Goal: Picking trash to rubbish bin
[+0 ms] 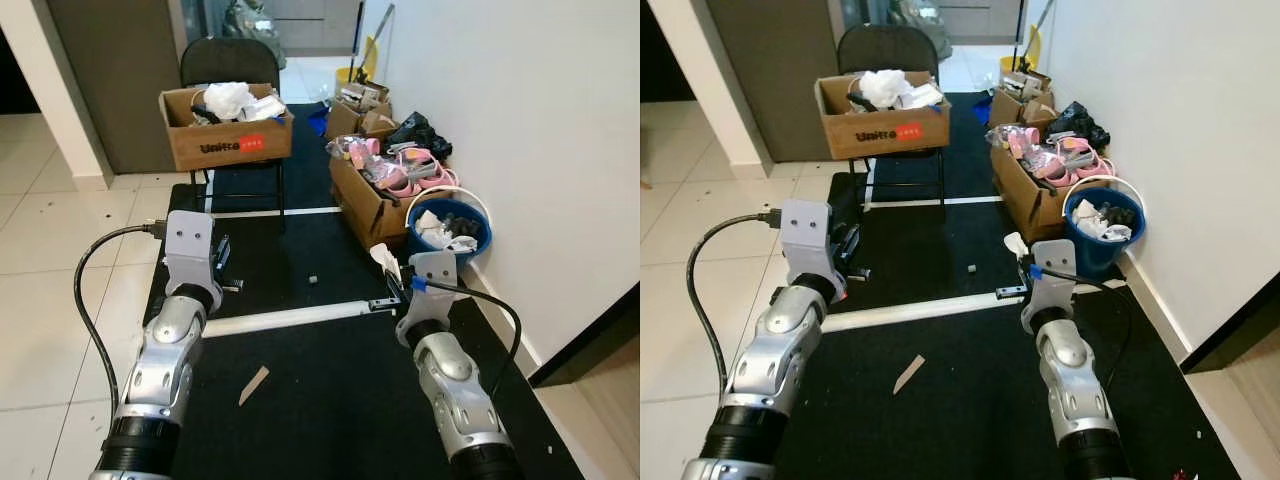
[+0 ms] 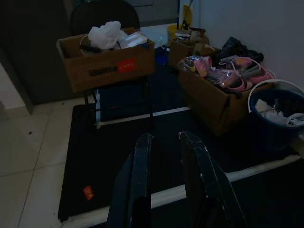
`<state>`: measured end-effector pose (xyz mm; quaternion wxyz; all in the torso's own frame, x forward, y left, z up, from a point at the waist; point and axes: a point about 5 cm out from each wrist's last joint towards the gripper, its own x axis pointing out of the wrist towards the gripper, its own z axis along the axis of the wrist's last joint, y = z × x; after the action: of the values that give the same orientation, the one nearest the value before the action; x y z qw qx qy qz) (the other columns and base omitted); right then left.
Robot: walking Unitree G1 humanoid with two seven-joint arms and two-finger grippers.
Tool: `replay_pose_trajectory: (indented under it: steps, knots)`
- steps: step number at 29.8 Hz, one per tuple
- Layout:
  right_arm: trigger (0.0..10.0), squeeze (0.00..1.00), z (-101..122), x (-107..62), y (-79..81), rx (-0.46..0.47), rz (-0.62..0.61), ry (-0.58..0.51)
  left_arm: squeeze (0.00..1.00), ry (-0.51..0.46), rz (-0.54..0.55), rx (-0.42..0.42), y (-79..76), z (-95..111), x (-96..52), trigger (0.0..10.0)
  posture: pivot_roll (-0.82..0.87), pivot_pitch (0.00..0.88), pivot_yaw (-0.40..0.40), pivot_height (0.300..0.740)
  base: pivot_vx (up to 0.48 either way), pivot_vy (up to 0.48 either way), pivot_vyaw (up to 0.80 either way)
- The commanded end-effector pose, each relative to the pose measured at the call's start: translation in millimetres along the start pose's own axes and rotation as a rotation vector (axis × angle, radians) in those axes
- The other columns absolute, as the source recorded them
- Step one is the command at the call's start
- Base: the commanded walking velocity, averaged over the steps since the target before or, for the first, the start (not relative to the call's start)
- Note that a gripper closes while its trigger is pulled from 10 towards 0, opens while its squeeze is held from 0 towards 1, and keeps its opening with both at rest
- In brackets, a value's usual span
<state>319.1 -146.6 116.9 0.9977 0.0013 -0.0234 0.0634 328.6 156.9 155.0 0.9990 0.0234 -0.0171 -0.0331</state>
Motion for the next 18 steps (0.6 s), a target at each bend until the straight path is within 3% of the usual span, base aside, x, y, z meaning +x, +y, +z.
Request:
replay_pose_trajectory:
  steps: [1,18]
  knots:
    - [10.0,0.00,-6.6,-2.1,-1.5,0.000,-0.008,0.027,0.00,0.006,0.001,-0.013,-1.6,-2.5,-1.1,10.0,-0.07,0.097,0.008,0.740,0.337,0.000,0.00]
    - [10.0,0.00,-7.9,2.4,5.0,0.001,0.020,0.032,0.00,0.009,-0.001,0.005,-0.4,-0.9,-1.6,10.0,-0.06,0.094,-0.004,0.740,0.338,0.000,0.00]
